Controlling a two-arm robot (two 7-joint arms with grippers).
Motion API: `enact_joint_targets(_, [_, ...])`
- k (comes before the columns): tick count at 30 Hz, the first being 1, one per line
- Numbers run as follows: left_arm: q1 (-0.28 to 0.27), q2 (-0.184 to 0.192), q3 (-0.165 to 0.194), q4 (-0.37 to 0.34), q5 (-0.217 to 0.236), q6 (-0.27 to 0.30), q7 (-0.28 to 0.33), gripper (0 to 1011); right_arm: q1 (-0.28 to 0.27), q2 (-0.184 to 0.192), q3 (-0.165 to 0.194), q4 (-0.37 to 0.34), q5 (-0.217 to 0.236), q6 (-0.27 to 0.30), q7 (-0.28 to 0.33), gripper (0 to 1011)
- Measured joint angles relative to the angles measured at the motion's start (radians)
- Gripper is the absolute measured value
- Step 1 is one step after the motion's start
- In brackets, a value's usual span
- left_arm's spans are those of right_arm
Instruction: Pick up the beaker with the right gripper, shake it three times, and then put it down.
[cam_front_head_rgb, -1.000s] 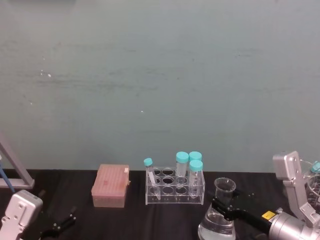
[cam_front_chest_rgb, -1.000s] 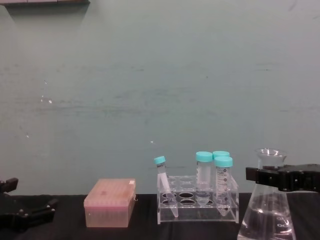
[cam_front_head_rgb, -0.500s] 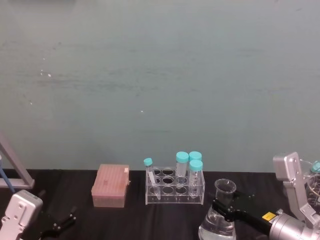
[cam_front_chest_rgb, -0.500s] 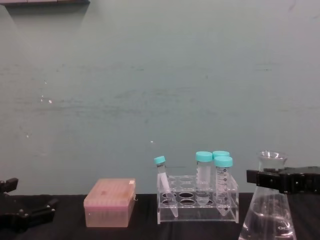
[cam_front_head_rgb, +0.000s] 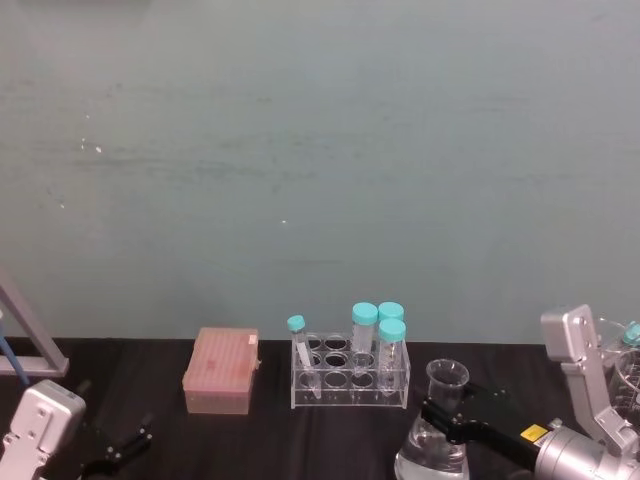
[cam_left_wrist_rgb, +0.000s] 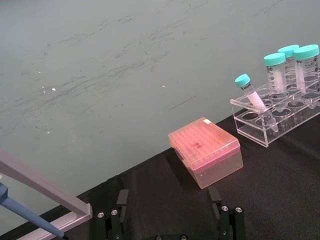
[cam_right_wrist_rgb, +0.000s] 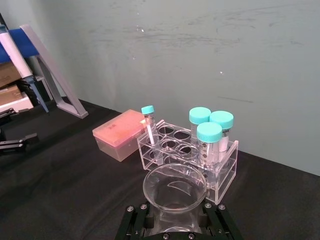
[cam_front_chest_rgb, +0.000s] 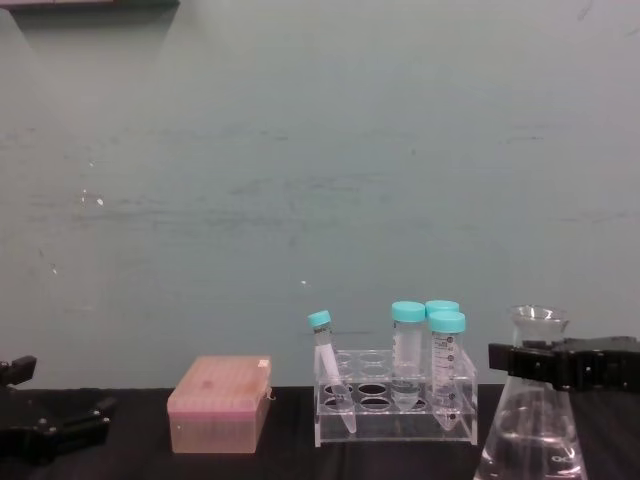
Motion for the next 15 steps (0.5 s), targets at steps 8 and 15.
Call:
enact_joint_targets(8, [0.000,0.000,0.000,0.000,0.000,0.000,0.000,1000,0.007,-0.004,-0.003,0.010,-0.002,-0.002,0.001,452])
enact_joint_targets(15, [0.000,0.000,0.000,0.000,0.000,0.000,0.000,1000,0.011,-0.009,-0.007,0.018,-0.003,-0.002,0.004,452])
